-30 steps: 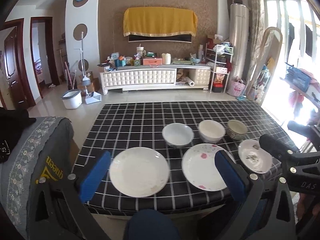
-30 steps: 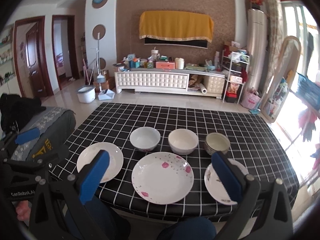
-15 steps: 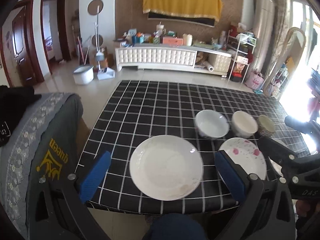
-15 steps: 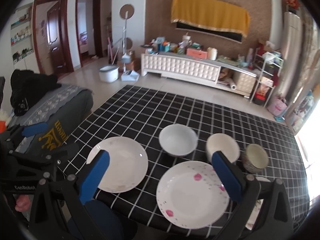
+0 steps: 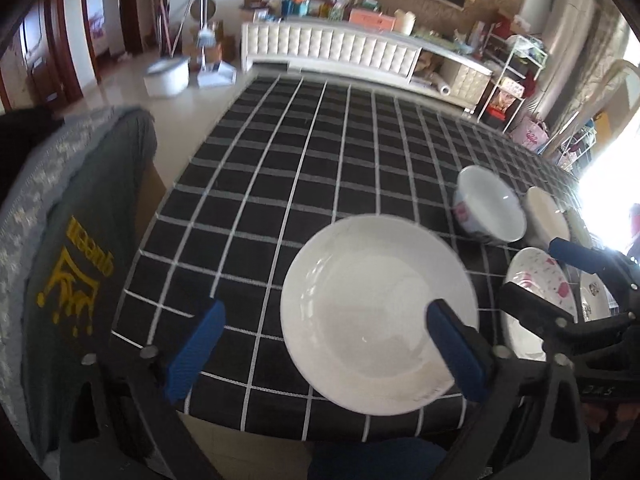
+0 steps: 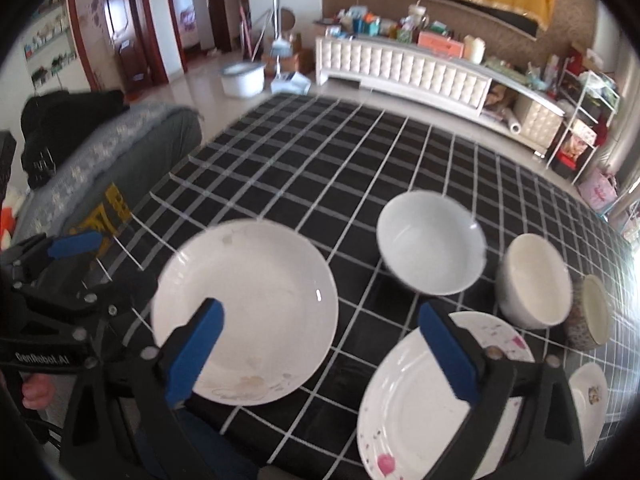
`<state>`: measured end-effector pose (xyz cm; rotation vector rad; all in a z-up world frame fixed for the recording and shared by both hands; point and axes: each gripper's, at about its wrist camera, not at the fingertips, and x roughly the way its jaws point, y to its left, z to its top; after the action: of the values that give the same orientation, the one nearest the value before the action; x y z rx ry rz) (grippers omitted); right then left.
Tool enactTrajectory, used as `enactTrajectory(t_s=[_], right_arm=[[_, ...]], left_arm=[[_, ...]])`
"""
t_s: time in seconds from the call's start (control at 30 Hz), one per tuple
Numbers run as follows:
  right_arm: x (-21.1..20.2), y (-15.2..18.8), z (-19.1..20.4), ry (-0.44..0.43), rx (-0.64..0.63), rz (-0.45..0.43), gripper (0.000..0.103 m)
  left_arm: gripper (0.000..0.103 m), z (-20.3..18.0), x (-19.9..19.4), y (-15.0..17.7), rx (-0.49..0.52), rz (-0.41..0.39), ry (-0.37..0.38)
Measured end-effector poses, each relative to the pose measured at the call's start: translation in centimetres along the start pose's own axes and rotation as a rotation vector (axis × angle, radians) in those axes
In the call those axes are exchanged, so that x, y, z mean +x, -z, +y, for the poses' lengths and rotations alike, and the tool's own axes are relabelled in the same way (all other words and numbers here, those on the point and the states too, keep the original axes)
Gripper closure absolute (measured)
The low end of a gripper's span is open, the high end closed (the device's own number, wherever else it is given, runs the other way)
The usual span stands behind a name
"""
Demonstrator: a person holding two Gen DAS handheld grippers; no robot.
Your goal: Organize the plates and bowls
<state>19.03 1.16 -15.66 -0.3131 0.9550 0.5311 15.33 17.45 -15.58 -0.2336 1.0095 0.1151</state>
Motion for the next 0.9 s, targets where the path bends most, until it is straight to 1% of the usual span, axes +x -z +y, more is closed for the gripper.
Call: enactTrajectory(t_s=[0.03,0.1,0.17,0.2,0.23,0.33,0.37,0.4,0.47,0.5,0.53,0.57,0.6,0.7,0.73,0.77,0.83,0.9], right_arm=[[0.7,0.1,0.0,0.002,-0.006,0.013,0.011],[2.0,0.1,-0.1,-0.014,-0.004,0.044,0.012],[3.1,0.3,-0.4,-0.024,0.017,0.079,0.019],[3.6,0.4,-0.6,-0.028,0.027,0.093,0.021],[4.1,0.5,-0.8,-0.034,0.035,0.105,0.026],[5.0,0.7,-0.9,-0.050,0.042,0.133,0.035],[5.2,0.8,-0.9,-0.047,0.041,0.141,0.037],[5.4,0.9,-1.0,-0.040,0.039,0.147,0.037],[5.6,1.0,-1.1,-0.033,0.040,0.154,0.044],[5.8,1.1,-1.3,-0.029,0.045,0.161,0.045],[5.9,1.2,-1.4,-0.034,0.053,0.166,0.049],[6.2,1.3,-1.4,-0.049,0.061,0.168,0.056],[6.5,1.3,-1.5,-0.059,0.068,0.177,0.058],[7.1,1.6,-1.7,-0.061,0.087,0.198,0.059],[7.3,1.8,-1.8,-0.063,0.095,0.207,0.064],[7.4,1.8,-1.9,-0.069,0.100,0.213,0.071],[7.4,1.9,-2.0,-0.075,0.114,0.215,0.075],[7.3,1.9,-1.9,-0.067,0.122,0.214,0.077]], left_arm=[[0.016,0.3,0.8,0.1,-0.007,0.022,0.000],[0.022,0.5,2.5,0.3,-0.002,0.067,0.003],[0.029,0.6,3.7,0.4,0.000,0.105,0.010],[0.030,0.8,4.1,0.5,-0.004,0.117,0.021],[0.034,0.9,4.6,0.6,-0.010,0.135,0.038],[0.041,1.1,5.6,0.9,-0.021,0.170,0.045],[0.046,1.2,5.9,1.1,-0.025,0.184,0.050],[0.048,1.4,6.2,1.1,-0.031,0.192,0.054],[0.054,1.5,6.5,1.4,-0.038,0.212,0.050],[0.056,1.5,6.6,1.5,-0.037,0.221,0.049],[0.062,1.5,6.7,1.6,-0.037,0.229,0.046],[0.066,1.5,6.8,1.7,-0.039,0.236,0.042],[0.068,1.5,6.9,1.7,-0.038,0.240,0.035],[0.073,1.8,7.3,1.8,-0.056,0.255,0.034],[0.074,1.9,7.4,1.9,-0.065,0.258,0.038],[0.074,2.1,7.4,1.9,-0.073,0.258,0.043],[0.077,2.1,7.3,2.0,-0.068,0.259,0.031],[0.078,2.2,7.4,1.8,-0.067,0.262,0.024]])
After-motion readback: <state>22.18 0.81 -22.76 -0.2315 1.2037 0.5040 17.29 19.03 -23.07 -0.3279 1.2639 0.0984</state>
